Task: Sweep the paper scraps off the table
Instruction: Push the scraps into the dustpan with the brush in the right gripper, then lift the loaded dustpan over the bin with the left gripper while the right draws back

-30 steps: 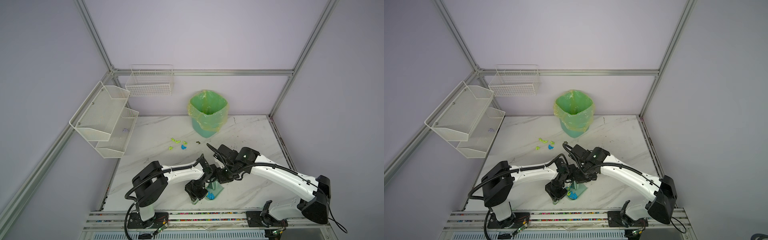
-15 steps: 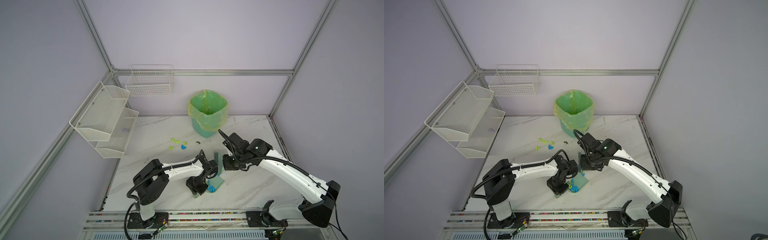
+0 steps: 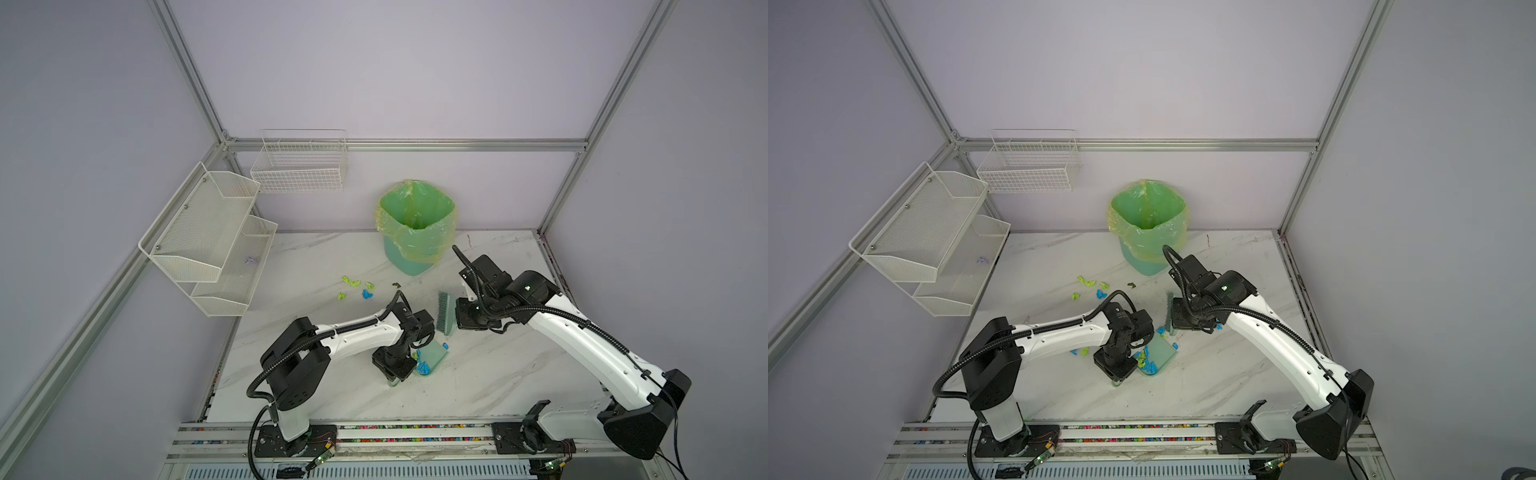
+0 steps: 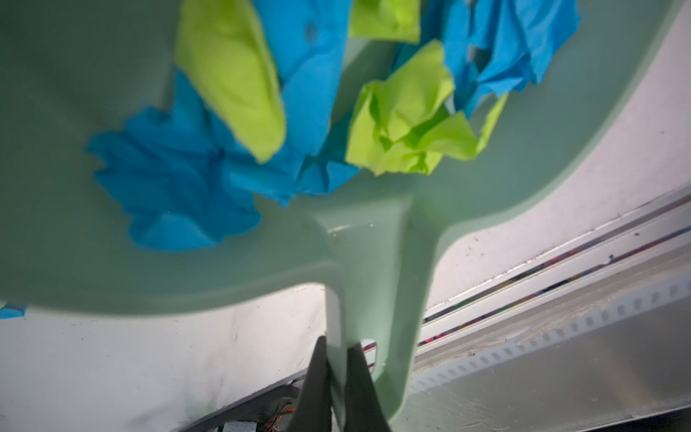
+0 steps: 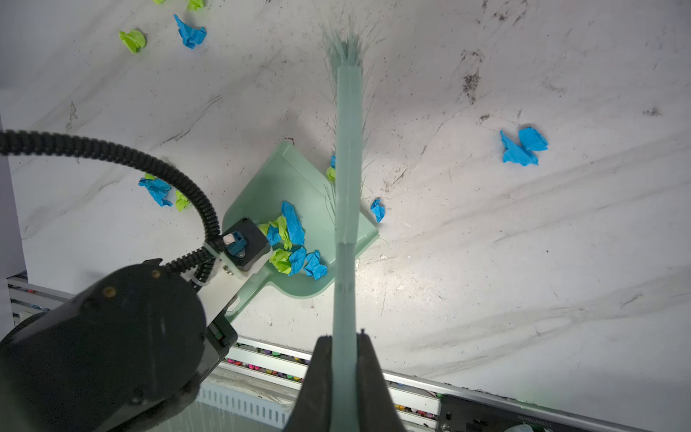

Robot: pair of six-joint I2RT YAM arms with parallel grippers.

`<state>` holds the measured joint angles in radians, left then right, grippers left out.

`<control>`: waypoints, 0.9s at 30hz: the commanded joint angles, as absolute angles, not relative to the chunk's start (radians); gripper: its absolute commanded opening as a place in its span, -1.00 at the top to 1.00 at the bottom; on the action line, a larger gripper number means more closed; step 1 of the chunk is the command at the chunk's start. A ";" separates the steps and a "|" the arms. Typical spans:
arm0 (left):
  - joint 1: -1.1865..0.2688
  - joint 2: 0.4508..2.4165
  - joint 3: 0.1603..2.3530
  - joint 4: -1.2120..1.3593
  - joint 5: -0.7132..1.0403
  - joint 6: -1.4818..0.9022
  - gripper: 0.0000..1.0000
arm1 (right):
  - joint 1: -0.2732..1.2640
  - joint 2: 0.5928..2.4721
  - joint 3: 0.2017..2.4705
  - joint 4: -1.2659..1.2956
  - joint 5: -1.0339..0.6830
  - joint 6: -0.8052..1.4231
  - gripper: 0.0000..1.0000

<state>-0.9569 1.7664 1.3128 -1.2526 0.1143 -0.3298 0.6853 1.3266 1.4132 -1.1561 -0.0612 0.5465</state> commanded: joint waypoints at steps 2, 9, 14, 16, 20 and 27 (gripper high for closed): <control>-0.908 1.676 1.460 -1.313 0.150 -0.304 1.00 | 0.637 1.285 1.383 -1.161 -0.055 0.507 1.00; -0.839 1.651 1.569 -1.401 0.120 -0.276 1.00 | 0.581 1.269 1.381 -1.155 -0.053 0.471 1.00; -0.776 1.659 1.640 -1.448 0.115 -0.266 1.00 | 0.556 1.253 1.330 -1.120 -0.070 0.457 1.00; -0.757 1.667 1.693 -1.473 0.108 -0.258 1.00 | 0.547 1.239 1.316 -1.106 -0.071 0.456 1.00; -0.720 1.694 1.842 -1.548 0.063 -0.250 1.00 | 0.527 1.220 1.295 -1.084 -0.063 0.442 1.00; -0.655 1.691 1.977 -1.585 -0.063 -0.279 1.00 | 0.511 1.187 1.260 -1.030 -0.055 0.435 1.00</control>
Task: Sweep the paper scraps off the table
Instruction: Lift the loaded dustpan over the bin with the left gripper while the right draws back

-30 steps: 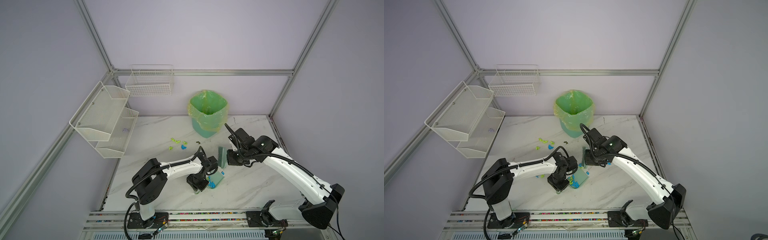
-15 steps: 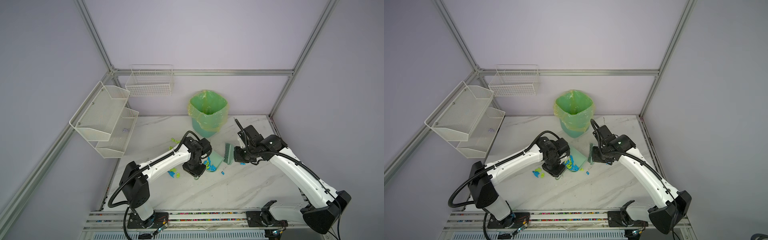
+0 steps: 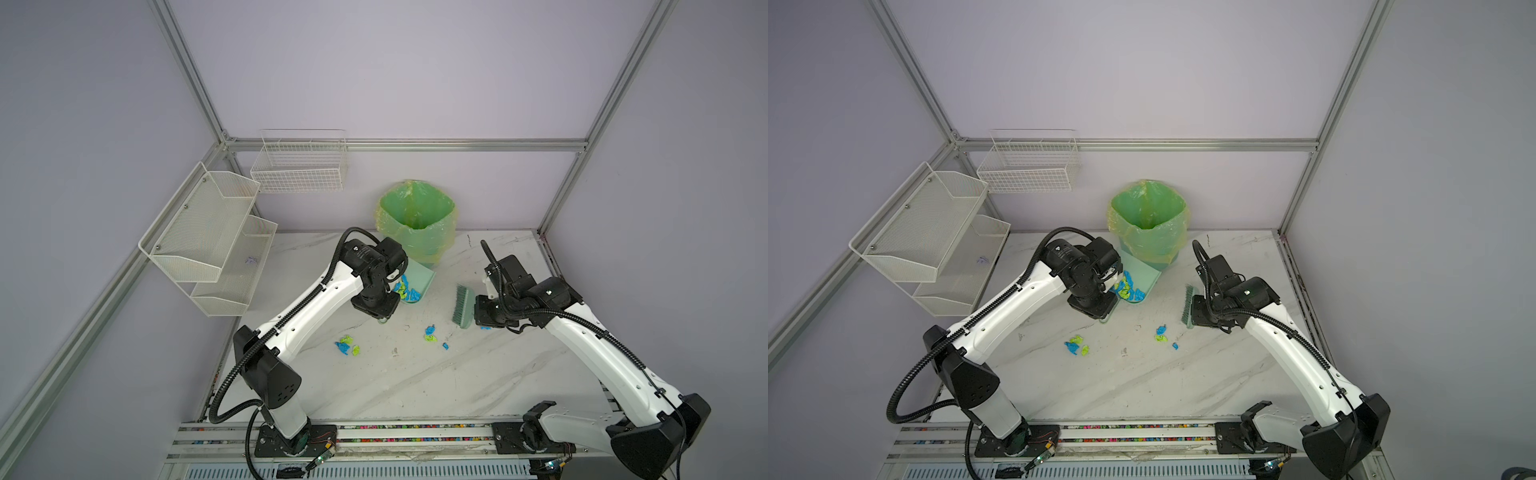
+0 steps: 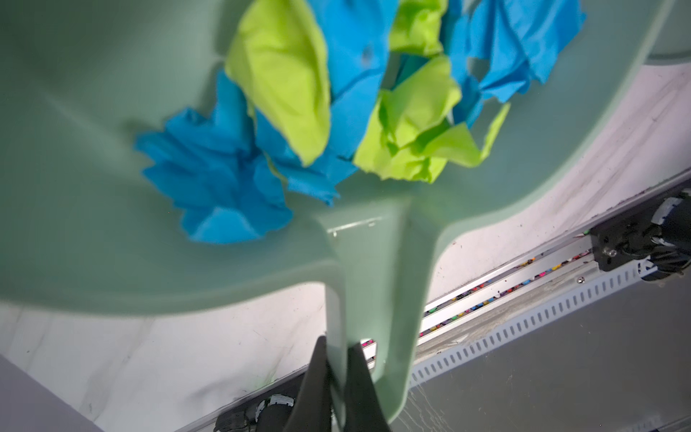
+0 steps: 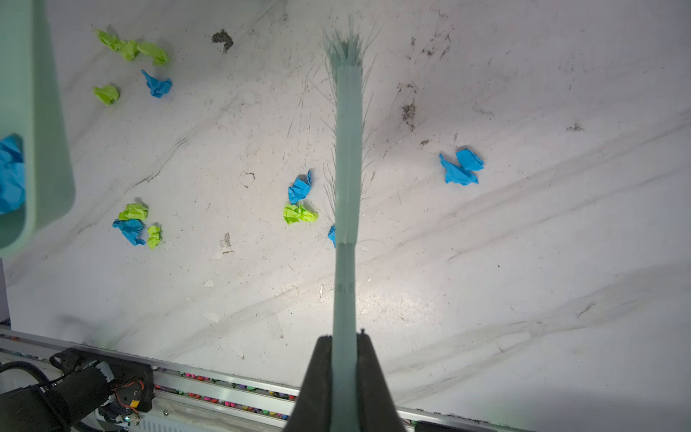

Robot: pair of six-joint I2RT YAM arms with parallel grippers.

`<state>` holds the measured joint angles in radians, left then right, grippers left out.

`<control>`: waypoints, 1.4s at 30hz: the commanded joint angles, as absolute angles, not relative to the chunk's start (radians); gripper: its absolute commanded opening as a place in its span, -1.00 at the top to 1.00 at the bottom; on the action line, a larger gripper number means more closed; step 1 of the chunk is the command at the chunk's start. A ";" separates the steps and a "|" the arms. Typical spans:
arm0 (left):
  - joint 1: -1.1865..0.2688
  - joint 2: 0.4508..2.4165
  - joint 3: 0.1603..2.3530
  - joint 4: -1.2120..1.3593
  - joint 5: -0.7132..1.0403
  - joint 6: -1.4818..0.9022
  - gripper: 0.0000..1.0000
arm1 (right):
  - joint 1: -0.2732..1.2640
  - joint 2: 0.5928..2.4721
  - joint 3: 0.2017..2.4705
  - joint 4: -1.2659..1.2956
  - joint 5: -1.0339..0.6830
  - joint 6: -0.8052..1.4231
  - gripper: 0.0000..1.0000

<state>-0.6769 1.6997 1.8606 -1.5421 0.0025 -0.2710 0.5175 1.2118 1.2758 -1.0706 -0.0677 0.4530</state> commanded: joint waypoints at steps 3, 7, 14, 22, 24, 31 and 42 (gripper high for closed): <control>-0.623 1.683 2.020 -1.586 -0.085 -0.283 1.00 | 0.508 1.175 1.239 -1.008 -0.051 0.436 1.00; -0.563 1.675 2.062 -1.581 -0.099 -0.286 1.00 | 0.502 1.162 1.202 -0.971 -0.055 0.426 1.00; -0.484 1.744 2.187 -1.576 -0.124 -0.282 1.00 | 0.494 1.155 1.171 -0.933 -0.064 0.426 1.00; -0.432 1.888 2.437 -1.534 -0.103 -0.273 1.00 | 0.495 1.162 1.154 -0.893 -0.045 0.434 1.00; -0.419 1.921 2.486 -1.511 -0.087 -0.273 1.00 | 0.495 1.160 1.153 -0.893 -0.040 0.434 1.00; -0.381 2.025 2.641 -1.436 -0.050 -0.280 1.00 | 0.493 1.141 1.129 -0.891 0.000 0.448 1.00; -0.383 2.082 2.642 -1.276 -0.123 -0.288 1.00 | 0.493 1.135 1.084 -0.859 -0.033 0.472 1.00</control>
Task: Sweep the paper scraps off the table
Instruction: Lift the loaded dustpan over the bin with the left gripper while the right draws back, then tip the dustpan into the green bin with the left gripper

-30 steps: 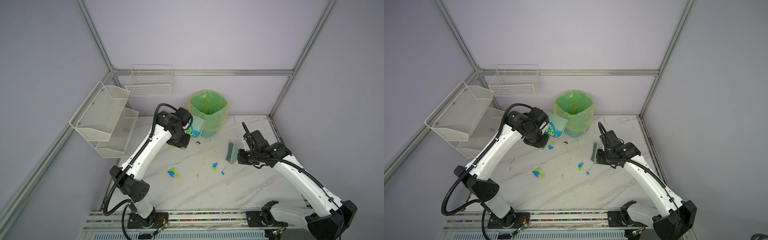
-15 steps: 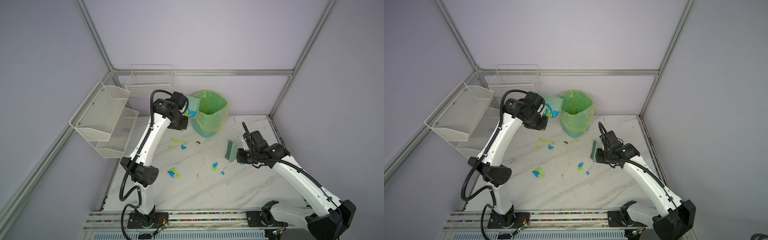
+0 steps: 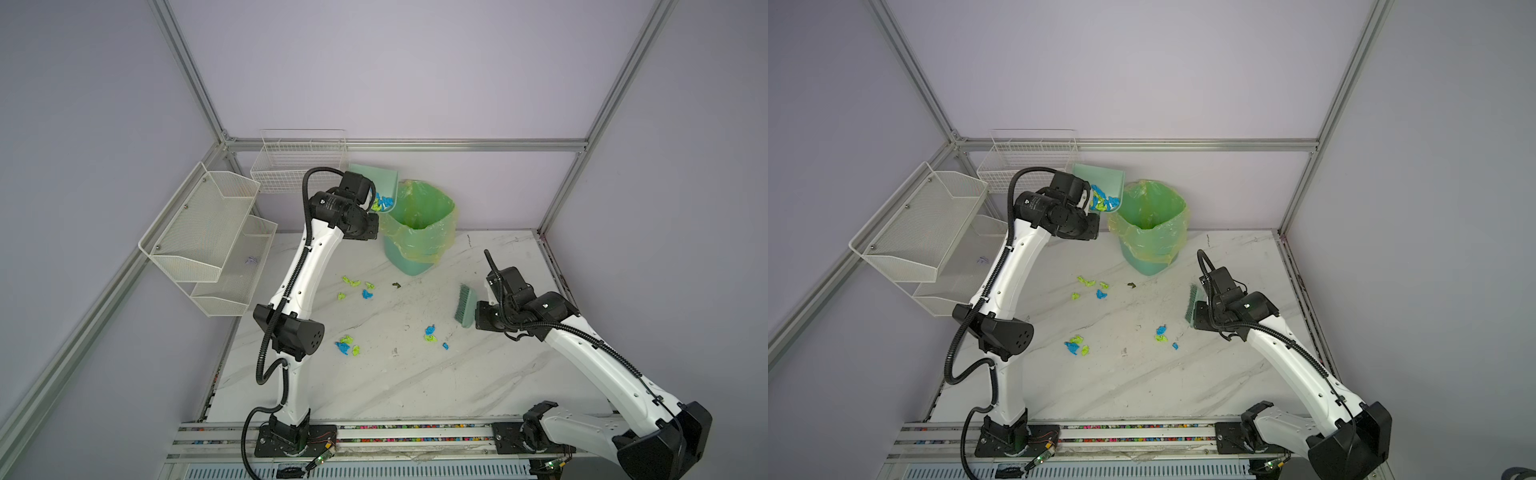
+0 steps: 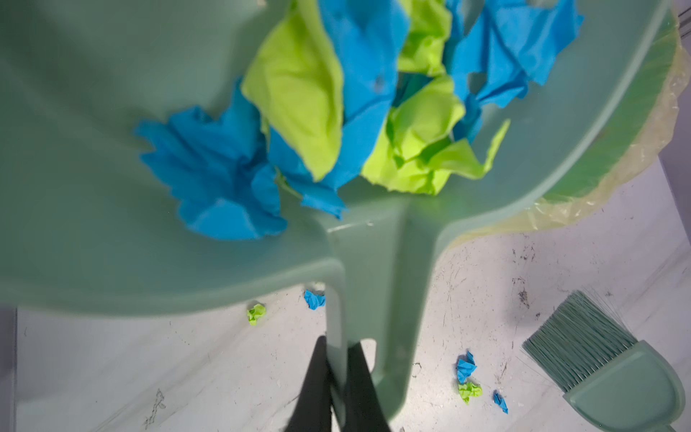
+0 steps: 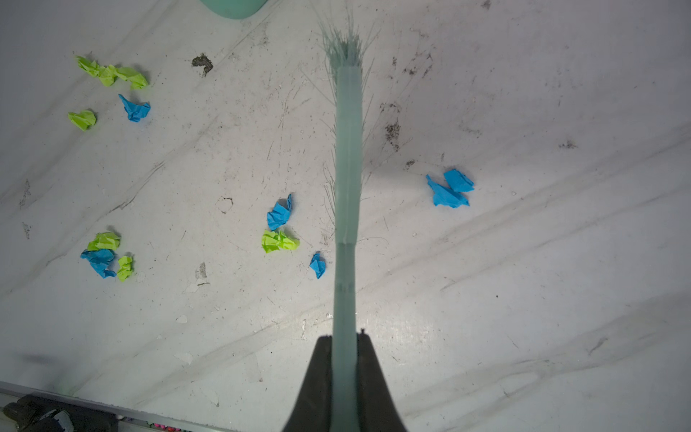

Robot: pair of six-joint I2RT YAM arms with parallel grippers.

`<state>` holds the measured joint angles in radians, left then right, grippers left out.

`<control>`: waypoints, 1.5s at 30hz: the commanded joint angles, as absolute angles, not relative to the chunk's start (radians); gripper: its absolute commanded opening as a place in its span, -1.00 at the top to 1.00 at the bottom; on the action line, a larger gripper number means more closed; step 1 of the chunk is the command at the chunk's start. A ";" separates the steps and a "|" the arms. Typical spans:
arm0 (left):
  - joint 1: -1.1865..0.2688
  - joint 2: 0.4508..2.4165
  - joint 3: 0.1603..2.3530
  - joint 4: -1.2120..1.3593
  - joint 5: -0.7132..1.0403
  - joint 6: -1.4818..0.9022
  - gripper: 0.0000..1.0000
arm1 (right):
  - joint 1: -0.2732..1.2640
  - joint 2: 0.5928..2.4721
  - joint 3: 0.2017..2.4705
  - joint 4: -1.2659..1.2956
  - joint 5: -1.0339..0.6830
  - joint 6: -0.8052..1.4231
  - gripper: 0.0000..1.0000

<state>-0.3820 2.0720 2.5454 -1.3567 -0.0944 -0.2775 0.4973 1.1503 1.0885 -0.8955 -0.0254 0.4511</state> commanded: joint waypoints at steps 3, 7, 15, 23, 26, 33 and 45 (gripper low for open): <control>-0.394 2.095 2.642 -1.252 -0.155 -0.278 1.00 | 0.493 1.145 1.080 -0.839 -0.009 0.480 1.00; -0.434 2.102 2.642 -1.203 -0.279 -0.223 1.00 | 0.493 1.183 1.075 -0.809 -0.018 0.484 1.00; -0.478 2.158 2.658 -1.112 -0.458 -0.149 1.00 | 0.493 1.188 1.064 -0.773 -0.066 0.512 1.00; -0.548 2.221 2.658 -0.978 -0.714 0.011 1.00 | 0.493 1.159 1.045 -0.762 -0.082 0.537 1.00; -0.574 2.235 2.637 -0.896 -0.815 0.108 1.00 | 0.493 1.152 1.040 -0.755 -0.088 0.545 1.00; -0.634 2.232 2.477 -0.547 -1.068 0.474 1.00 | 0.494 1.146 1.039 -0.752 -0.089 0.546 1.00; -0.642 2.253 2.291 -0.193 -1.254 0.854 1.00 | 0.493 1.120 1.043 -0.755 -0.092 0.548 1.00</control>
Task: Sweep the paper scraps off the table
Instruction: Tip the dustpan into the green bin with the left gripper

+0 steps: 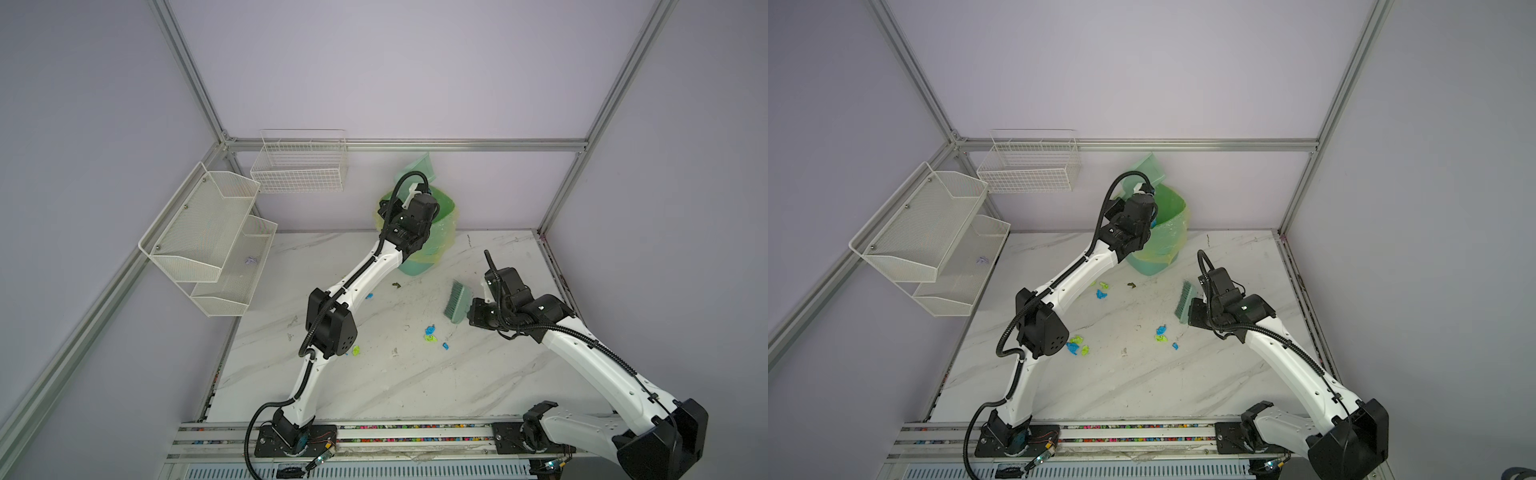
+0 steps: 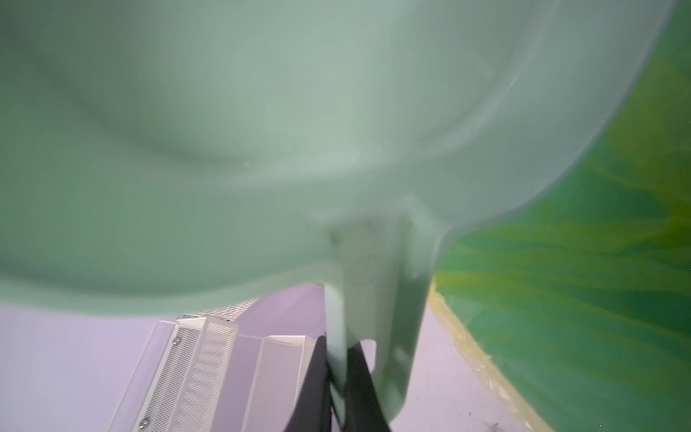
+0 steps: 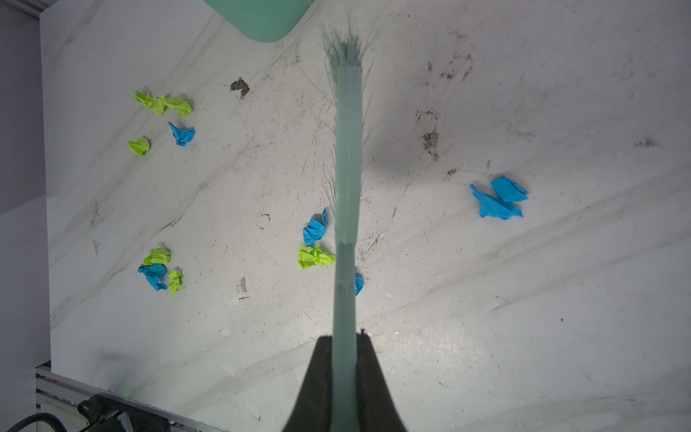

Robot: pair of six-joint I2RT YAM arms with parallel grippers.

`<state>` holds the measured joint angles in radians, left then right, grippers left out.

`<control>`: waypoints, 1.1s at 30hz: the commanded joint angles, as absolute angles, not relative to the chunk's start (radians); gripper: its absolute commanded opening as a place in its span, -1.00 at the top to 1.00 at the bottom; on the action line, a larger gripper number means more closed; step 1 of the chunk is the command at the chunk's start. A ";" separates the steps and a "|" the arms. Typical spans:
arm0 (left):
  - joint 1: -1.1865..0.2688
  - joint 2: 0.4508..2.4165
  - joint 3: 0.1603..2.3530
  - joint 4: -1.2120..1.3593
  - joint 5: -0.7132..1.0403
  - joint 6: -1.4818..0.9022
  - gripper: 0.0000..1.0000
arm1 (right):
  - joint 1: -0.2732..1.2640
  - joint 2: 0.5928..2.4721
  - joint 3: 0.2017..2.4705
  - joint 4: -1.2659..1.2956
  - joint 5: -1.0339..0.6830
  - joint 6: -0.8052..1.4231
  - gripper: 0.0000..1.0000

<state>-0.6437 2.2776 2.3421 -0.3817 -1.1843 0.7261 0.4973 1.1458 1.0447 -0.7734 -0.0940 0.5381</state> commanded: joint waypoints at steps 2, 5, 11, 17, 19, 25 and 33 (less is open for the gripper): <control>-0.642 2.243 2.250 -0.089 -1.268 0.942 1.00 | 0.493 1.114 1.043 -0.756 -0.092 0.548 1.00; -0.643 2.235 2.232 -0.027 -1.281 0.992 1.00 | 0.493 1.107 1.039 -0.756 -0.089 0.551 1.00; -0.662 2.163 2.243 -0.275 -1.246 0.784 1.00 | 0.494 1.114 1.066 -0.761 -0.063 0.546 1.00; -0.667 2.073 2.362 -0.862 -1.026 0.299 1.00 | 0.494 1.146 1.097 -0.753 -0.048 0.536 1.00; -0.667 2.021 2.321 -0.919 -0.976 0.235 1.00 | 0.493 1.148 1.100 -0.749 -0.048 0.535 1.00; -0.667 1.896 2.276 -1.086 -0.851 0.107 1.00 | 0.493 1.147 1.104 -0.751 -0.043 0.540 1.00; -0.667 1.801 2.182 -1.322 -0.640 -0.039 1.00 | 0.493 1.150 1.108 -0.749 -0.047 0.549 1.00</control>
